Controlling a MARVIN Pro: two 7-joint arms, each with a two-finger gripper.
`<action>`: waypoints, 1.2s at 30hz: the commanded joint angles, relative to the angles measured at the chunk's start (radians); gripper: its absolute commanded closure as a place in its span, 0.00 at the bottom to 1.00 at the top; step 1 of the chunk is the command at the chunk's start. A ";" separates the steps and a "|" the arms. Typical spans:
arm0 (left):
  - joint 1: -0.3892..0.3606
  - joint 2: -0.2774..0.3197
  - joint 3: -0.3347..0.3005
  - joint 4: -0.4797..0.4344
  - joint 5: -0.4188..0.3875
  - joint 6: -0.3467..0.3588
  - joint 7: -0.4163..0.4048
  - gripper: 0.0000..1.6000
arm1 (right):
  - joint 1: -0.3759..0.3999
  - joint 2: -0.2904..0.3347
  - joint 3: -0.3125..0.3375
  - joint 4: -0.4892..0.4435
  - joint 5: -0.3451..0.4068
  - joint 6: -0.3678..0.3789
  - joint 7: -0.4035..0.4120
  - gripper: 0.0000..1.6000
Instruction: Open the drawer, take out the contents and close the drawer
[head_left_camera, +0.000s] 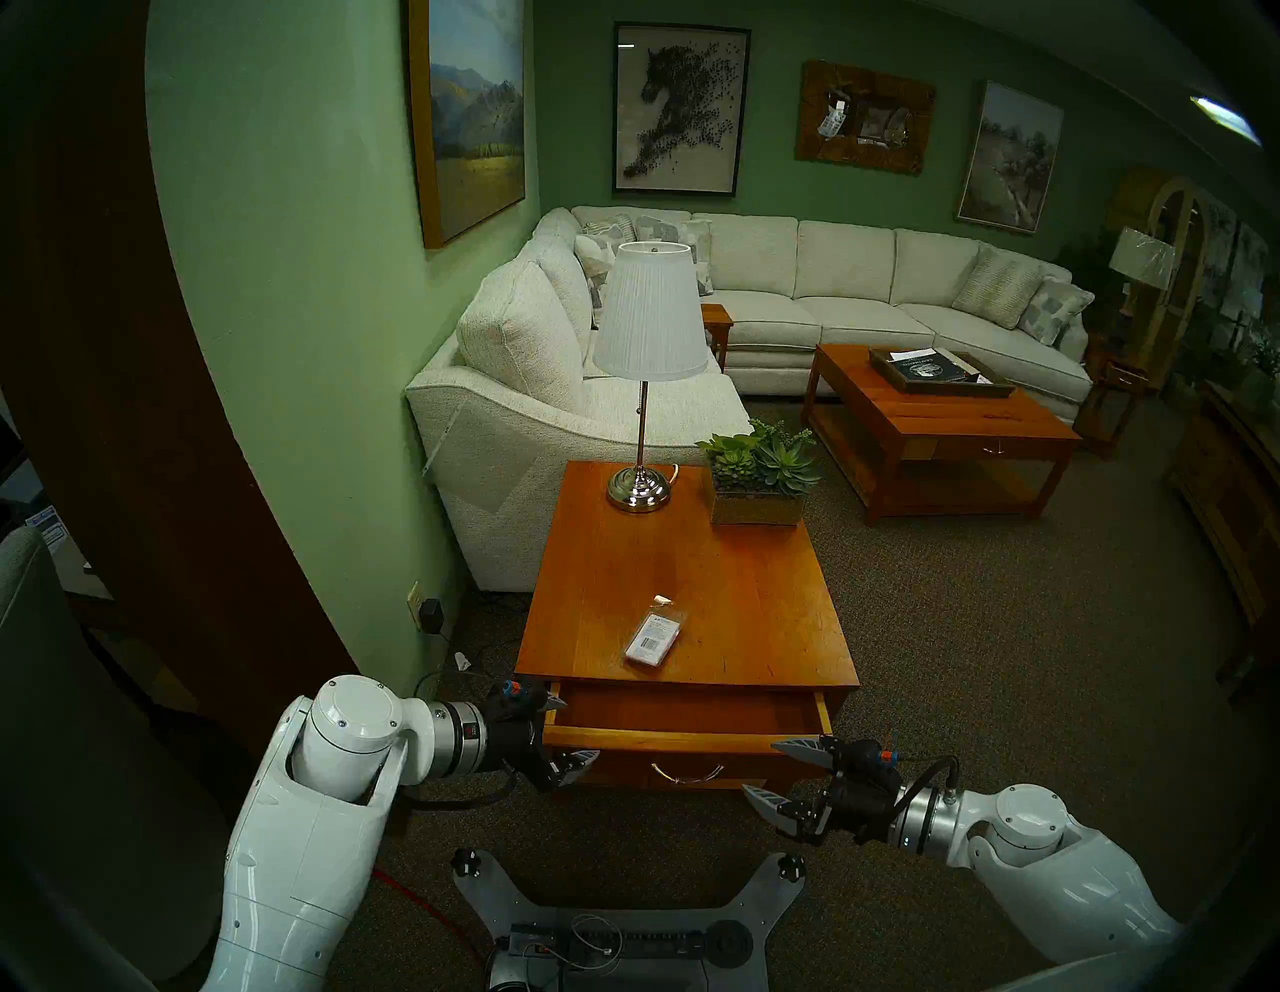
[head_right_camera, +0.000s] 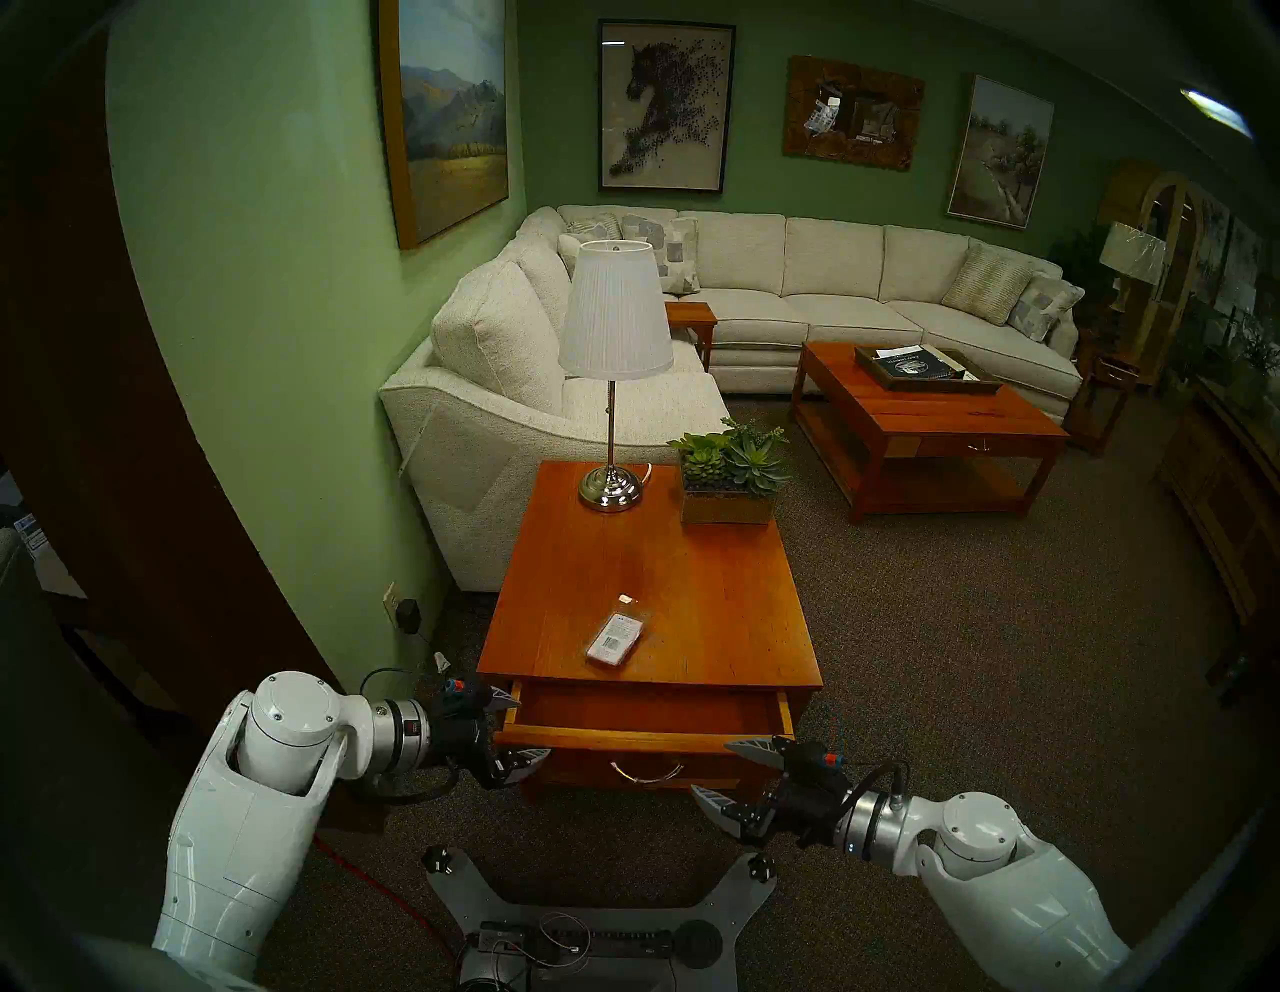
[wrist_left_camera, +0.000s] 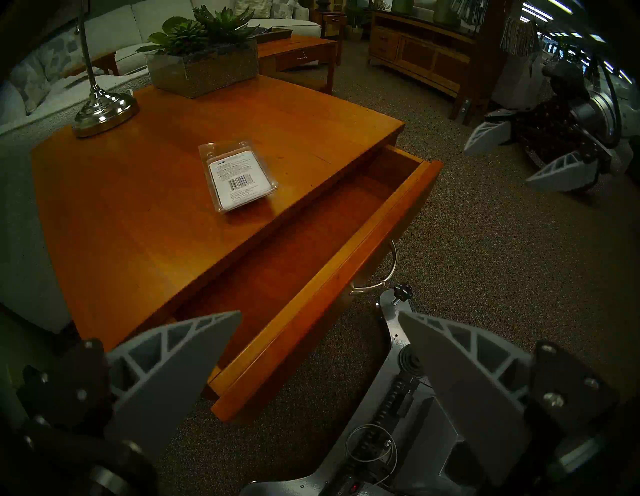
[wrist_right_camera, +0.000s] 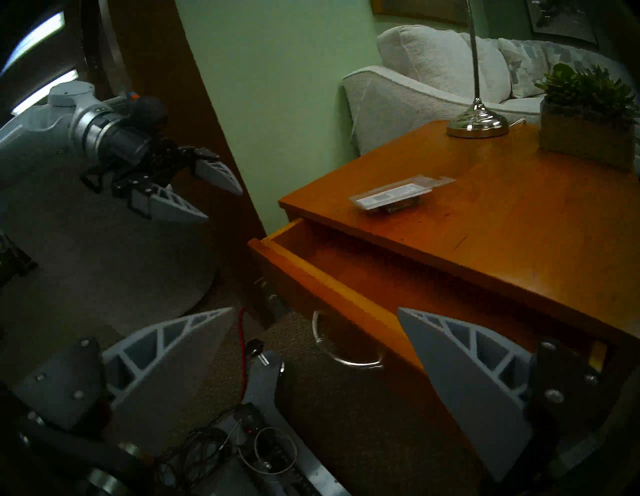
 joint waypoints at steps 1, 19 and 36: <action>-0.019 -0.002 -0.002 -0.027 -0.003 0.001 0.001 0.00 | -0.115 0.052 0.029 -0.065 0.054 0.012 -0.010 0.00; -0.019 -0.005 -0.004 -0.031 0.003 0.006 -0.002 0.00 | 0.009 -0.104 -0.021 0.020 -0.093 0.164 -0.283 0.00; -0.019 -0.008 -0.005 -0.025 0.006 0.005 -0.004 0.00 | 0.178 -0.219 -0.036 0.127 -0.190 0.276 -0.380 0.00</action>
